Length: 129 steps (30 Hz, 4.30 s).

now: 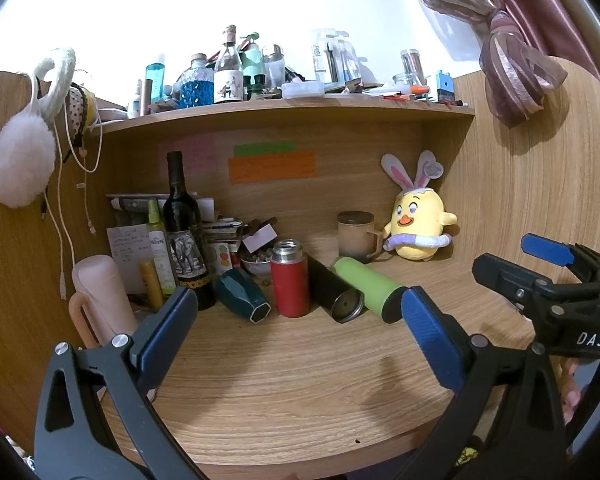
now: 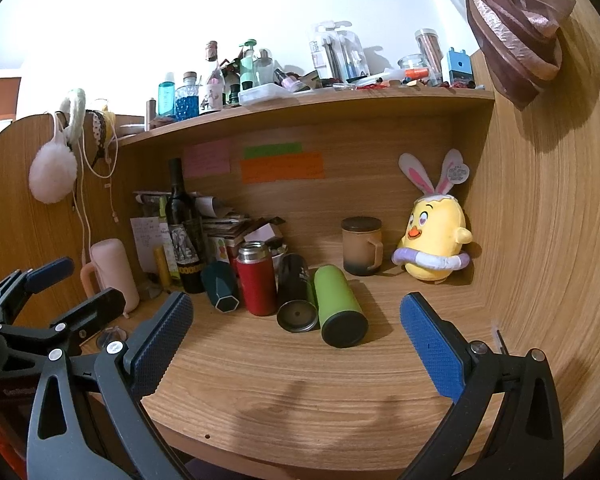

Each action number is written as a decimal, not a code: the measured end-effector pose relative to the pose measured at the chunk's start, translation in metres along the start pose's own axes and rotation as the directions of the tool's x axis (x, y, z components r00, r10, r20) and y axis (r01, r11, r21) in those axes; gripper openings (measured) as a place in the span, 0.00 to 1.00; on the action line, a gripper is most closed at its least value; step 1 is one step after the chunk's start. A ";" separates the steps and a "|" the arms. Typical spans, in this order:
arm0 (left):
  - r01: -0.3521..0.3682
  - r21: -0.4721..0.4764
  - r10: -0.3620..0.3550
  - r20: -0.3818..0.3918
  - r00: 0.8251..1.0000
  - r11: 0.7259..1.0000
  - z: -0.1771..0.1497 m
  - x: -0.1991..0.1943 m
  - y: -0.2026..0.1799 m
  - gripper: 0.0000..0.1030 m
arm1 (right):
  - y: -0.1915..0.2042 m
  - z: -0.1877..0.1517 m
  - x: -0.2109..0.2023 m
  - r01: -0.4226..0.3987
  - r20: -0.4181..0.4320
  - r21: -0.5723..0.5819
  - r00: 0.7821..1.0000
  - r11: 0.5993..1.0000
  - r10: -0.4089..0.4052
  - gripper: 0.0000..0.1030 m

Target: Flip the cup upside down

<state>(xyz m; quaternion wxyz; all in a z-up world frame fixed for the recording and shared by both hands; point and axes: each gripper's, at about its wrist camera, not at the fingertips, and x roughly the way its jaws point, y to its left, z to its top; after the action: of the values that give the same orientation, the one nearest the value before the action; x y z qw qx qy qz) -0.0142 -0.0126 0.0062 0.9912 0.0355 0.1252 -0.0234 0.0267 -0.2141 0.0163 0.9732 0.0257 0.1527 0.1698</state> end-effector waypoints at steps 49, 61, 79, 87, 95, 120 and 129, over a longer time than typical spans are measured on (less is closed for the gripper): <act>0.124 -0.020 -0.114 -0.561 0.820 0.992 -0.015 0.327 -0.129 0.76 | -0.157 -0.023 0.072 0.191 -0.151 0.179 0.975 0.965 -0.165 1.00; 0.172 -0.018 -0.154 -0.542 0.826 0.985 -0.025 0.285 -0.125 0.62 | -0.154 -0.029 0.061 0.190 -0.156 0.213 0.975 0.958 -0.158 1.00; 0.274 -0.085 -0.276 -0.532 0.801 0.958 -0.060 0.146 -0.062 0.56 | -0.083 -0.052 0.047 0.105 -0.189 0.165 0.979 0.981 -0.073 1.00; 0.267 -0.141 -0.301 -0.527 0.795 0.953 -0.071 0.111 -0.029 0.56 | -0.038 -0.068 0.046 0.053 -0.217 0.115 0.976 0.992 -0.027 1.00; 0.298 -0.266 -0.390 -0.435 0.811 0.917 -0.058 0.085 0.019 0.55 | 0.002 -0.081 0.050 0.006 -0.249 0.086 0.968 0.996 0.016 1.00; 0.221 -0.276 -0.324 -0.417 0.849 0.935 -0.088 0.093 0.096 0.55 | 0.102 -0.134 0.105 0.025 -0.281 -0.157 0.957 0.987 -0.069 0.78; 0.329 -0.210 -0.387 -0.375 0.842 0.921 -0.070 0.076 0.057 0.55 | 0.085 -0.127 0.076 0.088 -0.193 -0.148 0.974 0.985 -0.116 0.63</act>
<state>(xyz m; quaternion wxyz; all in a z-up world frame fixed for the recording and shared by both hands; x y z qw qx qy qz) 0.0452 0.0465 -0.0763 0.9208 -0.0528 0.3357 -0.1916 0.0283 -0.1092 -0.1177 0.9598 -0.0671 0.2390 0.1312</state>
